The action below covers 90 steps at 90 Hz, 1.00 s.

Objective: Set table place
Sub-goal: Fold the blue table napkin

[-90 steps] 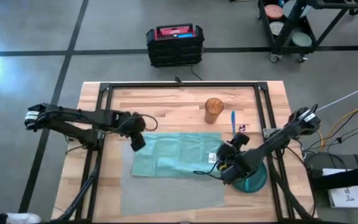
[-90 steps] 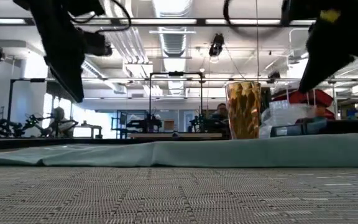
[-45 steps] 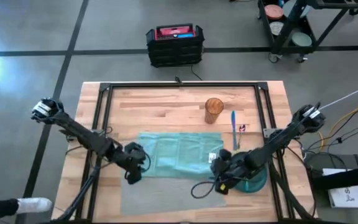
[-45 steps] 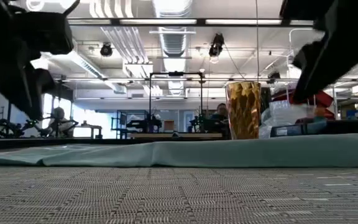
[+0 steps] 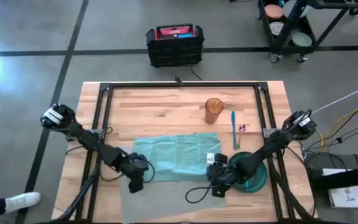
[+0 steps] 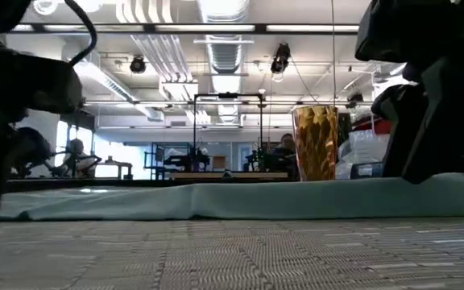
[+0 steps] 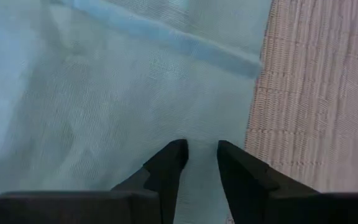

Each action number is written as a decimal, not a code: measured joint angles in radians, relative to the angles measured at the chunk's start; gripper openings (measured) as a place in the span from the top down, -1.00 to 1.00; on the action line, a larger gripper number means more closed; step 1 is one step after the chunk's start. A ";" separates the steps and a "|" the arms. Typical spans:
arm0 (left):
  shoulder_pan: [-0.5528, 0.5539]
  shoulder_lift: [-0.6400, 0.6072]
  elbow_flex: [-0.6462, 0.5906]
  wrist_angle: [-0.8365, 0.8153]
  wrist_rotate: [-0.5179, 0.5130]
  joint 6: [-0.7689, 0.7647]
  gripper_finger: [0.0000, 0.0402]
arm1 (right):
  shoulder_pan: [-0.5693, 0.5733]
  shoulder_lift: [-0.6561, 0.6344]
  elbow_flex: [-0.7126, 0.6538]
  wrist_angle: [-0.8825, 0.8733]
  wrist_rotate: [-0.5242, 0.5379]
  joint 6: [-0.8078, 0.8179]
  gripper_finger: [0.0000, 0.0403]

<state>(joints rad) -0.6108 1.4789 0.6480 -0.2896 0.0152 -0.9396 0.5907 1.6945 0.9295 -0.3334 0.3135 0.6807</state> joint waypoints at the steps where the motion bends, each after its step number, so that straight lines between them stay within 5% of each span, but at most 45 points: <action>1: -0.004 0.000 0.002 -0.002 0.004 -0.002 0.55 | 0.000 -0.002 0.000 -0.003 0.000 0.000 0.15; 27: -0.028 -0.027 0.048 -0.049 -0.031 -0.002 0.62 | 0.037 -0.027 0.043 0.101 -0.086 -0.004 0.20; 40: -0.028 -0.018 0.044 -0.046 -0.056 0.018 0.60 | 0.072 0.073 0.040 0.269 -0.082 -0.076 0.20; 59: -0.027 -0.026 0.045 -0.049 -0.058 0.021 0.60 | 0.043 0.221 0.094 0.287 -0.077 -0.067 0.28; 90: -0.061 -0.053 0.175 -0.211 -0.066 -0.044 0.62 | 0.018 0.236 0.193 0.001 0.008 0.068 0.50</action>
<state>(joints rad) -0.6721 1.4262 0.8235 -0.5004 -0.0507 -0.9833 0.6083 1.9303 1.1228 -0.3322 0.3219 0.7483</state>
